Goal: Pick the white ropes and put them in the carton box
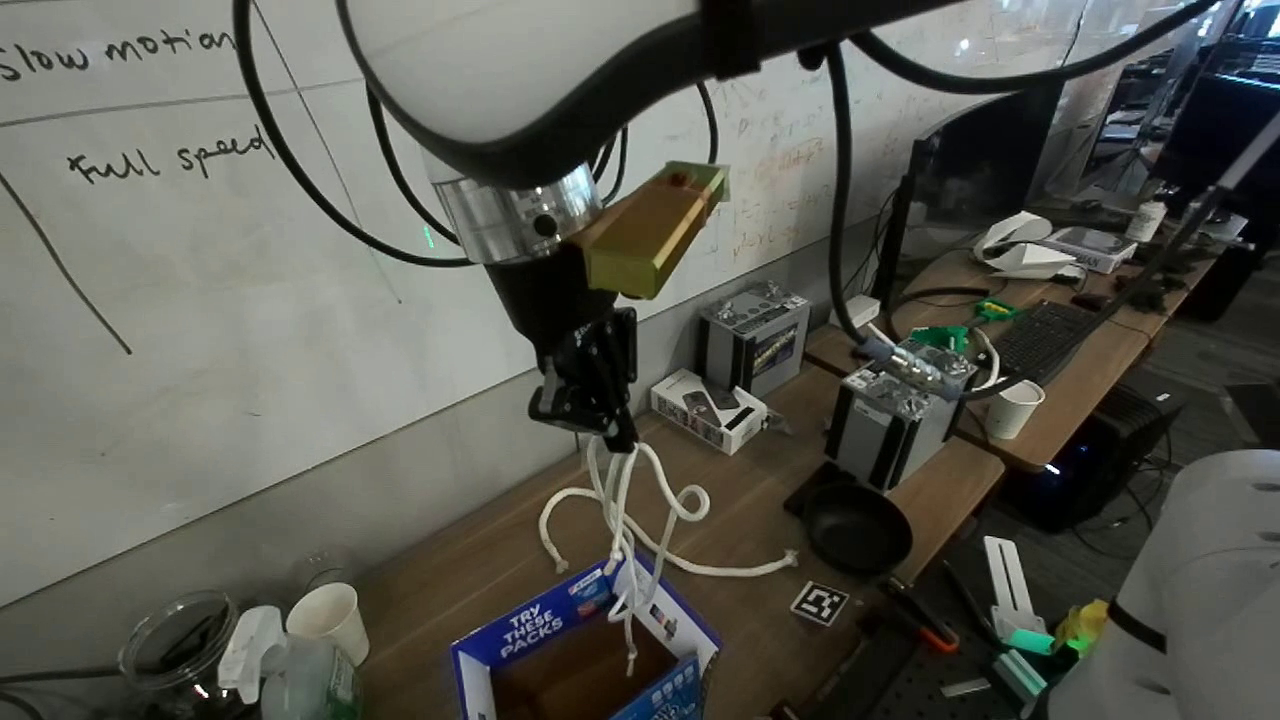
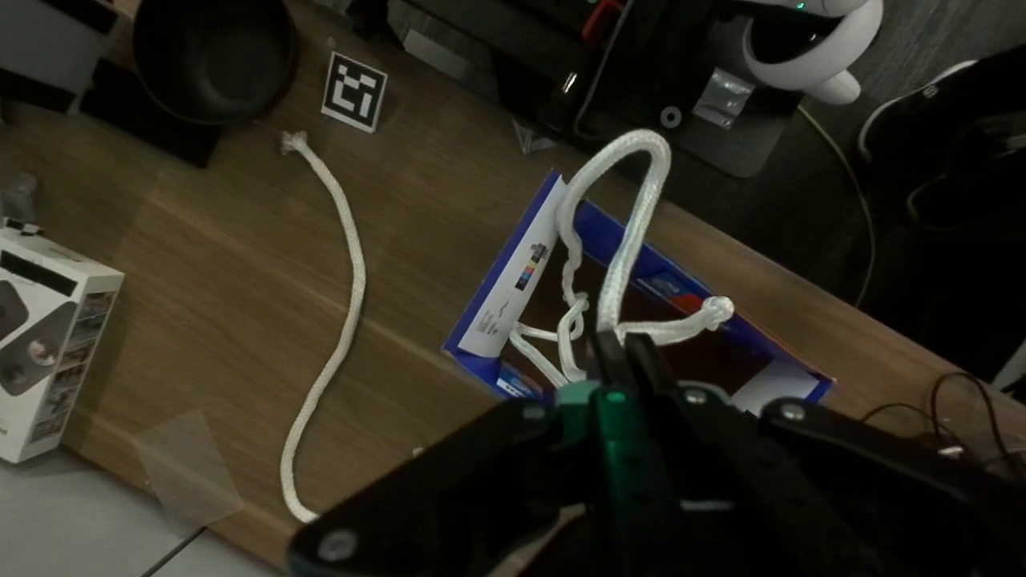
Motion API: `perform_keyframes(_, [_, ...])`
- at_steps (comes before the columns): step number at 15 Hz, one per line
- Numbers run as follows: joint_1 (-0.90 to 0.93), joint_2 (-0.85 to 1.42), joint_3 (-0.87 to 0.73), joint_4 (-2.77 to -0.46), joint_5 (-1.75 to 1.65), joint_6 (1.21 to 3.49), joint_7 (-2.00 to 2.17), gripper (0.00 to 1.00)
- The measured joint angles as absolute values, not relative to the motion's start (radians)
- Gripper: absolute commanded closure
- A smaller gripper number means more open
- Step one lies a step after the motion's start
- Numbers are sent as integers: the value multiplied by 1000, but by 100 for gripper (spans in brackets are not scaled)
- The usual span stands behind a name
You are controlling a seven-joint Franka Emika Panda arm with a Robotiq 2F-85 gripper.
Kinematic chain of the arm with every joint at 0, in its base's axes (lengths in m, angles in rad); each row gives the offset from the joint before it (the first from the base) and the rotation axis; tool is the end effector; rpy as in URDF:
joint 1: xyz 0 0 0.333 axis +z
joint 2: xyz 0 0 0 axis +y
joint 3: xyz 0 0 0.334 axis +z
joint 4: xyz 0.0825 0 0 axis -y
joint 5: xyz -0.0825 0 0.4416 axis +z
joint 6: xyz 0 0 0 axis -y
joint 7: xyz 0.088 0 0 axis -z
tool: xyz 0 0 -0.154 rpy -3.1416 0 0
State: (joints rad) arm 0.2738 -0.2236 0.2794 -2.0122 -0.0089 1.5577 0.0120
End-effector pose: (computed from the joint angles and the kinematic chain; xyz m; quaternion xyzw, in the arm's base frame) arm 0.4290 0.2705 0.4876 0.9578 0.2590 -0.1051 0.0663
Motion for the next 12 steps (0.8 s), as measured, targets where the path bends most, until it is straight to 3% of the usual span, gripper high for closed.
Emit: perform_keyframes(12, [275, -139, 265, -2065, 159, 1697, -308, 98])
